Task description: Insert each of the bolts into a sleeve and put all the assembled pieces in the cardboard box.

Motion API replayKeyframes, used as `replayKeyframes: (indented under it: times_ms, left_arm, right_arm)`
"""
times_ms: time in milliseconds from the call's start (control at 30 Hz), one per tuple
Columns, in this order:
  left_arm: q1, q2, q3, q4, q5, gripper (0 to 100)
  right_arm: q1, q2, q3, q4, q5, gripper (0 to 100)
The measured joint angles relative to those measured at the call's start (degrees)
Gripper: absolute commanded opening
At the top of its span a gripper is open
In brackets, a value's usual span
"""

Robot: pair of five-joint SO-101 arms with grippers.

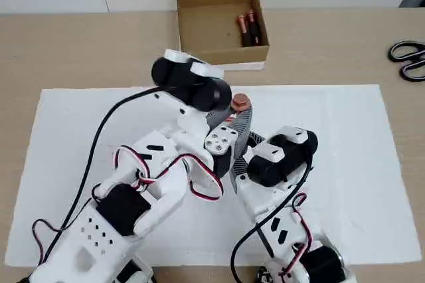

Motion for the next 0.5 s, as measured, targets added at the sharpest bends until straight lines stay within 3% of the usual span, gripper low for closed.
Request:
replayKeyframes:
  times_ms: [500]
  left_arm:
    - [0.2, 0.0, 0.1, 5.2, -0.3, 1]
  right_arm:
    - [0.0, 0.0, 0.0, 0.0, 0.0, 0.4]
